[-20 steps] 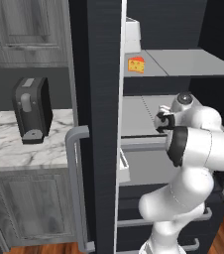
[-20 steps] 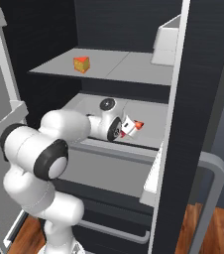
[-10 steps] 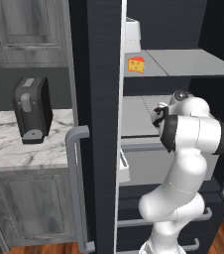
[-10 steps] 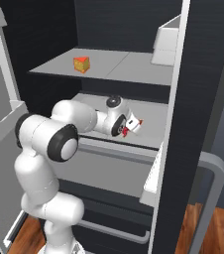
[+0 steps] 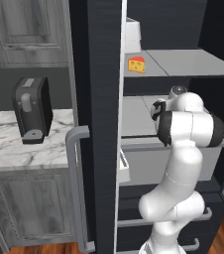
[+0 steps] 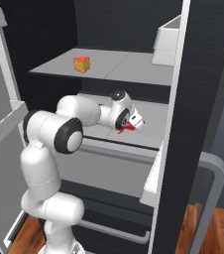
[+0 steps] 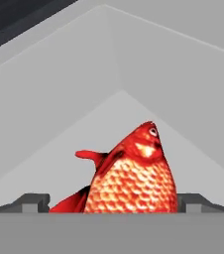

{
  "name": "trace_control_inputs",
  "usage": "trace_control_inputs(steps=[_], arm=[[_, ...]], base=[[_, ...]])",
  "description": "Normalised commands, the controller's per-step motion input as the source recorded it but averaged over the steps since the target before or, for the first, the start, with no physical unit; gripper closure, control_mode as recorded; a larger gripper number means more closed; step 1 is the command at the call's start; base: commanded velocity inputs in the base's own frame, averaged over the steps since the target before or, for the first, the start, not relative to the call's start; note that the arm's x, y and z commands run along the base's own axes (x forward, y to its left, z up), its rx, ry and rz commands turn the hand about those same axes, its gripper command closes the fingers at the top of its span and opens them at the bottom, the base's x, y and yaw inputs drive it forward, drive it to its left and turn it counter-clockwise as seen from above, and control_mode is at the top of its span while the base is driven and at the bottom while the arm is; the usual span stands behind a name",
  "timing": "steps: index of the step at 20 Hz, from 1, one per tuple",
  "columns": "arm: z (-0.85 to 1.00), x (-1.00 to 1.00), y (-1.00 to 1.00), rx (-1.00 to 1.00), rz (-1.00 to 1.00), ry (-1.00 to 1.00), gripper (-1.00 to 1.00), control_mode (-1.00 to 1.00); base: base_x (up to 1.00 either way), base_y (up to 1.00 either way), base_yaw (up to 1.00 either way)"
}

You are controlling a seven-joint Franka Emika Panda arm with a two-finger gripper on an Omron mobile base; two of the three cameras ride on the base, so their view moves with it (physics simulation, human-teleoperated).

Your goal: Take the cheese, fish, and eggplant from the fridge and place them on the plate on the dining counter to create an appetizer plate.

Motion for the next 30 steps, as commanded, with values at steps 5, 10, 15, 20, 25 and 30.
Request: trace_control_inputs(steps=[5,10,15,20,25,30], arm=[[-1.00,-0.11,0.19,-0.01,-0.13,0.00,1.00,-1.00],[-0.83,-0.12,0.02,0.00,-0.17,0.01,1.00,-1.00],[-0.33,-0.66,-0.02,0.01,-0.12,0.00,1.00,-1.00],[-0.15,-1.00,0.00,0.00,-0.01,-0.10,1.00,-1.00],[0.09,-1.00,0.00,0.00,0.00,-0.14,1.00,-1.00],[0.66,-0.99,0.00,0.00,0.00,-0.09,1.00,-1.00]], base=[[0.00,0.00,0.00],[0.00,0.00,0.00],[0.00,0.00,0.00],[0.00,0.00,0.00],[0.00,0.00,0.00],[0.00,0.00,0.00]])
